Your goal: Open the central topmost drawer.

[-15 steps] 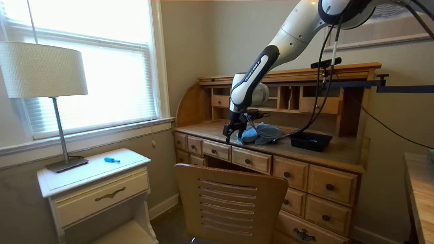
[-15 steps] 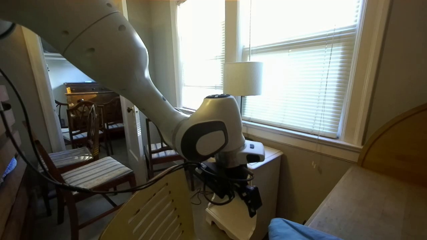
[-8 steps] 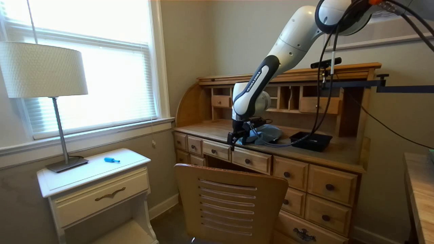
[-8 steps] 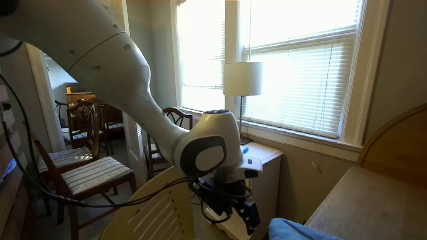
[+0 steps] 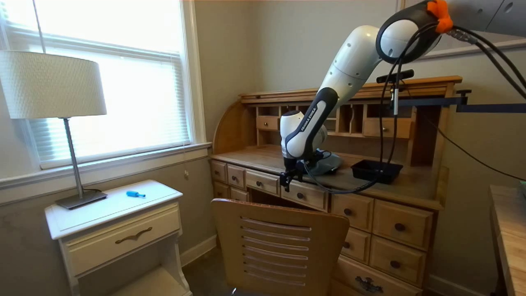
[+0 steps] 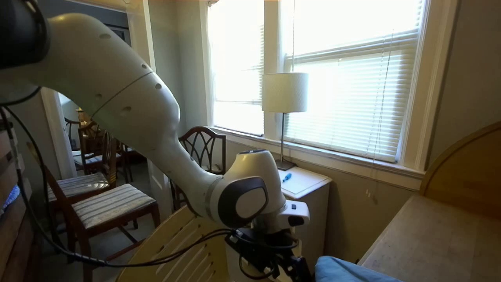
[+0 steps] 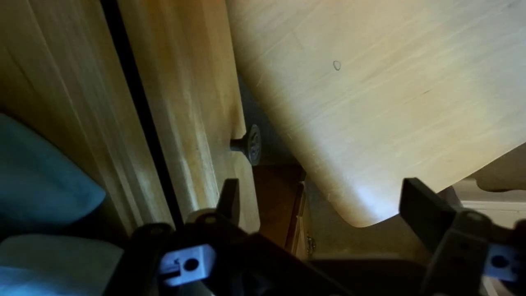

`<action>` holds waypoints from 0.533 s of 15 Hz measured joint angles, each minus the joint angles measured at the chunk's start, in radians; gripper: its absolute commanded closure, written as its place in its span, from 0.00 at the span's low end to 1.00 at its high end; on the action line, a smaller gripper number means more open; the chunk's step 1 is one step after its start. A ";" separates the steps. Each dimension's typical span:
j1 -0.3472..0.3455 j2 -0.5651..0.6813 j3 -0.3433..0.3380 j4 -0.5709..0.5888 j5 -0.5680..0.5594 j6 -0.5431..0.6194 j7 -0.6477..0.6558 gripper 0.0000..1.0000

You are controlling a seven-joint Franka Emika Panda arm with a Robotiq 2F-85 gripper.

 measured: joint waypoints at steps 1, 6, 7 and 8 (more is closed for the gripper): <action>0.007 0.017 -0.012 0.019 -0.009 0.000 0.011 0.00; 0.018 0.093 -0.038 0.103 -0.026 -0.026 0.042 0.00; 0.018 0.106 -0.040 0.117 -0.026 -0.037 0.047 0.00; 0.018 0.118 -0.042 0.130 -0.027 -0.047 0.054 0.00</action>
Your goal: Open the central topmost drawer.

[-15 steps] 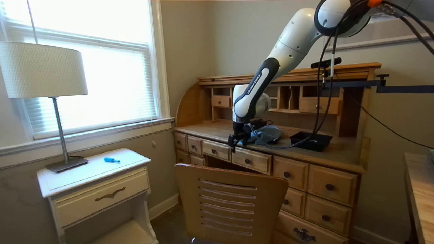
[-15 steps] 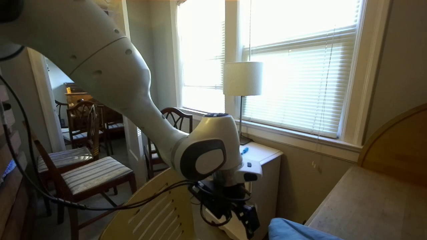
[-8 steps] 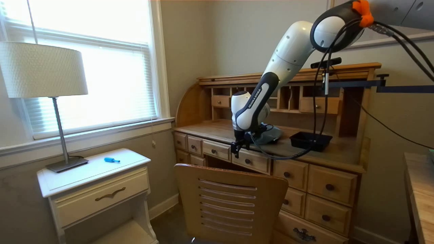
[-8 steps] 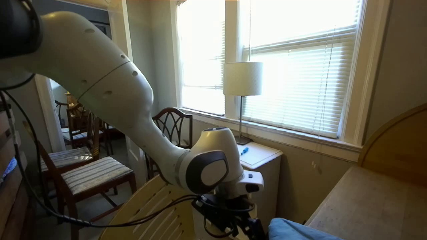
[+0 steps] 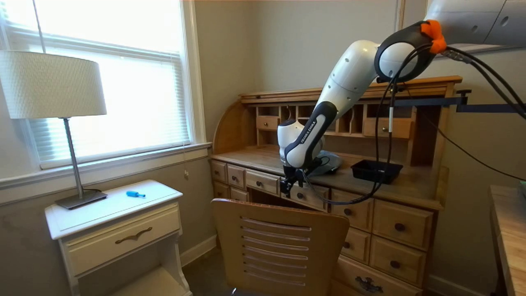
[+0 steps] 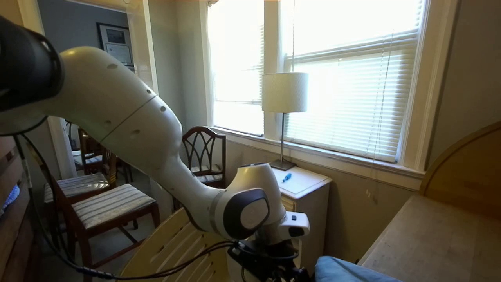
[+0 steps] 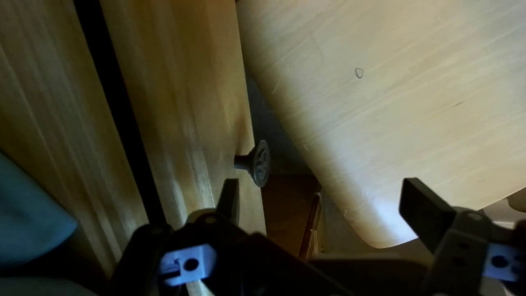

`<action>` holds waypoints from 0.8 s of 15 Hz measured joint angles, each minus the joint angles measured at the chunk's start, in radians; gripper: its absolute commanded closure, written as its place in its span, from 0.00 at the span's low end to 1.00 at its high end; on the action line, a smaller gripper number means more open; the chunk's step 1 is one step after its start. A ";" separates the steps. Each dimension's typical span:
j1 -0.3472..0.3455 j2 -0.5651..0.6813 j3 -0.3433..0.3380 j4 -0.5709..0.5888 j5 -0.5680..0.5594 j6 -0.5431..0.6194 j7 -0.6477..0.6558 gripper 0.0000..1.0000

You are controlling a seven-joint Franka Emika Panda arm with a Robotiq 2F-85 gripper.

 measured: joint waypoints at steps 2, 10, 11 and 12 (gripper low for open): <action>0.000 0.023 -0.005 0.025 -0.001 -0.019 0.010 0.00; 0.000 0.094 -0.016 0.125 -0.041 -0.040 0.014 0.00; 0.000 0.100 -0.016 0.135 -0.048 -0.040 0.014 0.00; 0.001 0.105 -0.016 0.145 -0.054 -0.044 0.013 0.00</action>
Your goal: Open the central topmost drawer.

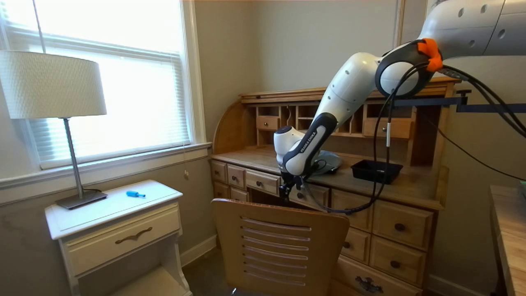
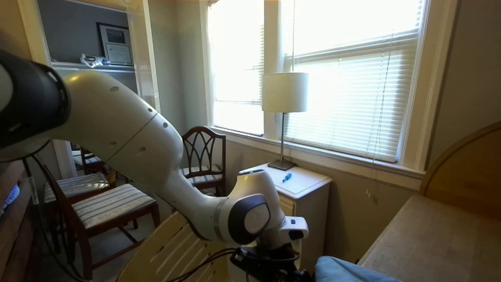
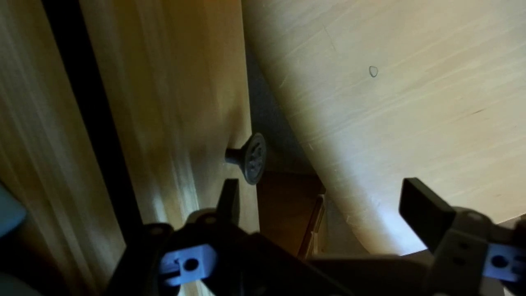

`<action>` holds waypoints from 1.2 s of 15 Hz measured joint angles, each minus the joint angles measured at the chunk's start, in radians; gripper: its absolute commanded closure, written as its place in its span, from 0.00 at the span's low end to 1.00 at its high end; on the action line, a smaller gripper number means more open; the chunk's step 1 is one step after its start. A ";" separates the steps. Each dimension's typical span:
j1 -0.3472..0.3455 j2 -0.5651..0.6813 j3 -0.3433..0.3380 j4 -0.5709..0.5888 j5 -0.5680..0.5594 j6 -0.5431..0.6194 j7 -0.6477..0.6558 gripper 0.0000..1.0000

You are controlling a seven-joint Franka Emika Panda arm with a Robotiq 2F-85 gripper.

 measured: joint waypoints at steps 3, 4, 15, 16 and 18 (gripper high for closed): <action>0.003 0.013 -0.007 0.021 -0.006 -0.018 -0.001 0.00; 0.005 0.015 -0.011 0.021 -0.006 -0.023 -0.001 0.00; 0.001 0.063 -0.031 0.057 -0.006 -0.035 -0.006 0.44; -0.003 0.063 -0.033 0.061 -0.011 -0.036 -0.006 0.51; -0.009 0.061 -0.032 0.068 -0.024 -0.045 -0.006 0.64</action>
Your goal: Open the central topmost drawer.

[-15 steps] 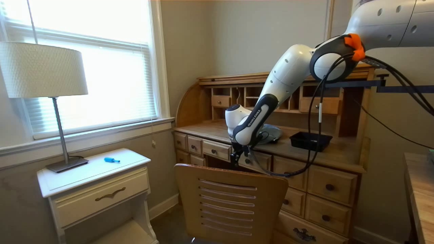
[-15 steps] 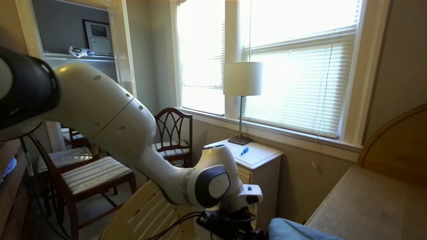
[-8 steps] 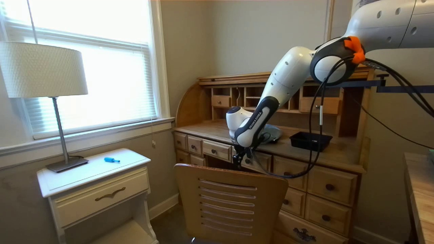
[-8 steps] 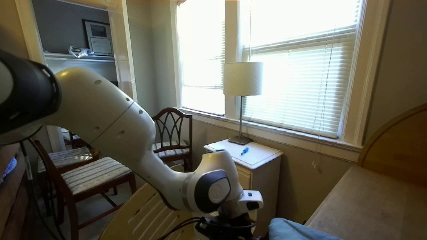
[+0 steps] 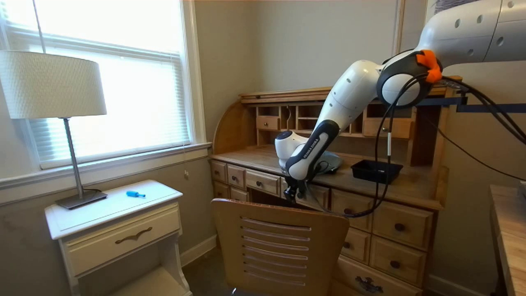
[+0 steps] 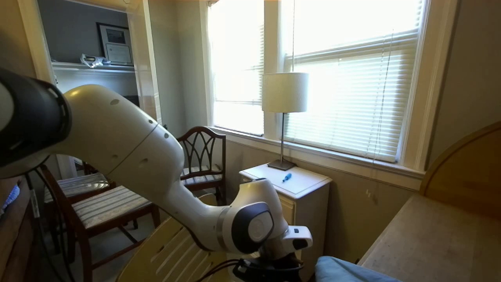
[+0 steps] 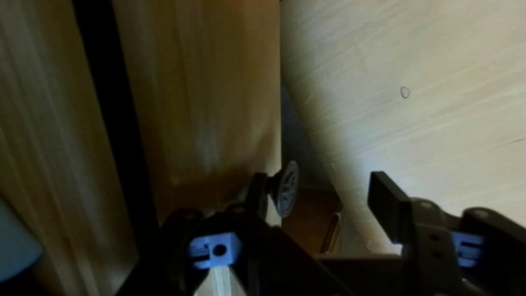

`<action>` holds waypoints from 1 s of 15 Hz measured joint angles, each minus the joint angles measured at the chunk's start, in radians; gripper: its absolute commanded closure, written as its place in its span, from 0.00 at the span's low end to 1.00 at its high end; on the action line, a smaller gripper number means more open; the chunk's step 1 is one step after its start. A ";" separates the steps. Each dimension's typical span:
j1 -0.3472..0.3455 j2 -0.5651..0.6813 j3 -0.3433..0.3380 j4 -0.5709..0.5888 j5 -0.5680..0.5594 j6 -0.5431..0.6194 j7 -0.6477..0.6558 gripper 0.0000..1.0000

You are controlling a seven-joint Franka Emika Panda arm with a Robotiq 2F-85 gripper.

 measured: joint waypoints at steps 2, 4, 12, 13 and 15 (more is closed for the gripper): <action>0.001 -0.001 -0.009 0.008 -0.001 -0.016 0.000 0.77; 0.001 -0.002 -0.017 0.015 -0.001 -0.025 0.000 0.91; 0.002 -0.005 0.039 0.048 0.003 0.031 -0.050 1.00; 0.011 -0.004 0.084 0.056 0.004 0.048 -0.059 1.00; 0.040 -0.003 0.171 0.073 0.004 0.070 -0.088 1.00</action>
